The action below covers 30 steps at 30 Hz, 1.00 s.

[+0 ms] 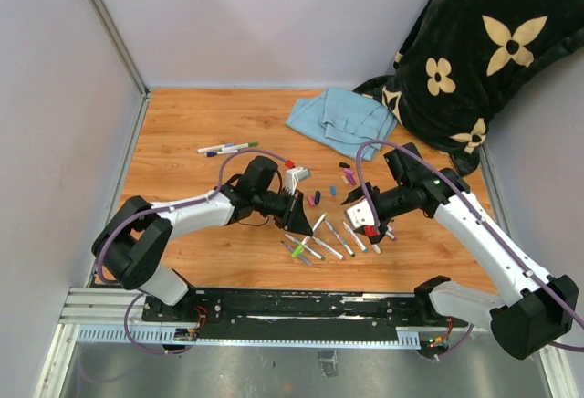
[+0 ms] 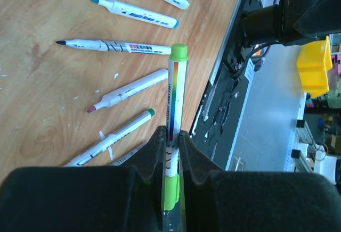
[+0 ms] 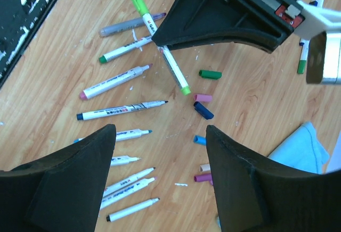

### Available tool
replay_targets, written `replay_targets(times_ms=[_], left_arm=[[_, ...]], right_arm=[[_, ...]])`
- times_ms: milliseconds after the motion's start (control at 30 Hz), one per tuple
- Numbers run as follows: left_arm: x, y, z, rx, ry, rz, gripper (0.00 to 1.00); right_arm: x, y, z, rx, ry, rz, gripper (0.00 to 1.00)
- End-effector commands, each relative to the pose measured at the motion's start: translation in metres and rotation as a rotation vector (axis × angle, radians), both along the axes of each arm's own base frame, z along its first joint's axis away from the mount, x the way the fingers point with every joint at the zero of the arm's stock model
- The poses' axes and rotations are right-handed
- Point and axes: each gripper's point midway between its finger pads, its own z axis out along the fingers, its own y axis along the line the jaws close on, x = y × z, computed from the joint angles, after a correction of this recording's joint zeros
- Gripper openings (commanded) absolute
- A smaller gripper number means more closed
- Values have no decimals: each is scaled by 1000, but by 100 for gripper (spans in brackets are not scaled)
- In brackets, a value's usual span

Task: Open the pen caps
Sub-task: Pick up the pen from the center of the board.

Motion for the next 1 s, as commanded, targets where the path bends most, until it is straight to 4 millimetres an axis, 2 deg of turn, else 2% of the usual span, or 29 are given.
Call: replay_targets(times_ms=[0, 100, 300, 433, 533, 667, 767, 833, 967], left_arm=[[-2, -15, 12, -57, -5, -66, 0], [-4, -20, 12, -68, 5, -88, 0], [-14, -31, 14, -95, 28, -150, 0], [-19, -34, 13, -102, 39, -185, 0], [-22, -37, 13, -116, 46, -201, 0], [-26, -42, 18, -135, 45, -225, 0], [-26, -43, 21, -139, 41, -229, 0], [-26, -43, 21, -138, 38, -226, 0], [-23, -42, 22, -130, 17, -196, 3]], right_arm=[[4, 3, 3, -83, -113, 71, 69], [6, 11, -2, -103, -139, 85, 69], [6, 27, -34, -218, -257, 136, 68], [12, 29, -48, -286, -338, 152, 67], [10, 31, -62, -324, -381, 185, 62], [12, 34, -76, -364, -433, 205, 53], [11, 36, -82, -384, -439, 211, 41], [8, 38, -82, -383, -435, 214, 32], [4, 38, -81, -372, -425, 200, 8]])
